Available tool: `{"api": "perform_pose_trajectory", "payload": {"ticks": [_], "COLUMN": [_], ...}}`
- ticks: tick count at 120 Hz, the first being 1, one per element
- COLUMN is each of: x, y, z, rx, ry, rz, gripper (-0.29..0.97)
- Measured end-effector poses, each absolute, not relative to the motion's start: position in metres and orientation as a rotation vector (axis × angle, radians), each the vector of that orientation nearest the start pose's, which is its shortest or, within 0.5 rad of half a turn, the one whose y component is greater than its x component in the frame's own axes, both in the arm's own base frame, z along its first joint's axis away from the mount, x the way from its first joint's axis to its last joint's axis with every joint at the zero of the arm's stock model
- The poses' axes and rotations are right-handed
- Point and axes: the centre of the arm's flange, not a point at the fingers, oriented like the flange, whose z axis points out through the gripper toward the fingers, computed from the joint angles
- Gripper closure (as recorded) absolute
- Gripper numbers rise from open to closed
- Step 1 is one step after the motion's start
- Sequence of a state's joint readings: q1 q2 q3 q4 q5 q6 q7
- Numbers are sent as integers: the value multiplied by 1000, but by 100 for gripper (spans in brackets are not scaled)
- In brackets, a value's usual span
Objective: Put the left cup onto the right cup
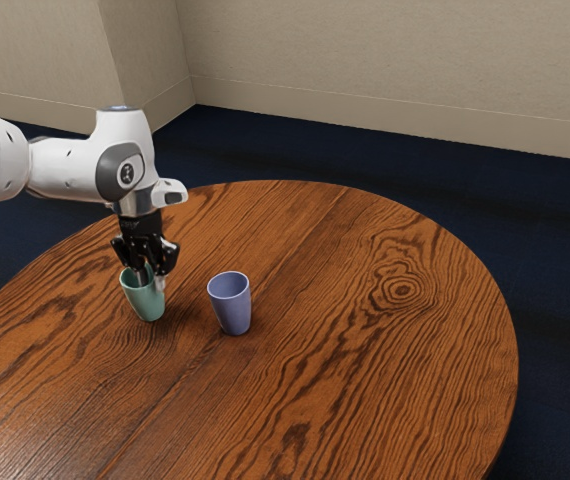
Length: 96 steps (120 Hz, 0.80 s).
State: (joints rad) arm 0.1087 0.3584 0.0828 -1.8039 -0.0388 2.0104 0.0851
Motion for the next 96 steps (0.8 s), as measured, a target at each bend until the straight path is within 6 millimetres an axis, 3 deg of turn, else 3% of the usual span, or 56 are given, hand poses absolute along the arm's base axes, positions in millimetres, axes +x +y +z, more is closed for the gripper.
{"api": "perform_pose_trajectory", "payload": {"ticks": [45, 96], "x": [613, 613], "y": [117, 118], "z": [336, 336], "rx": [-3158, -3154], "ry": [-212, -227], "rz": [225, 221], "gripper": [74, 79]}}
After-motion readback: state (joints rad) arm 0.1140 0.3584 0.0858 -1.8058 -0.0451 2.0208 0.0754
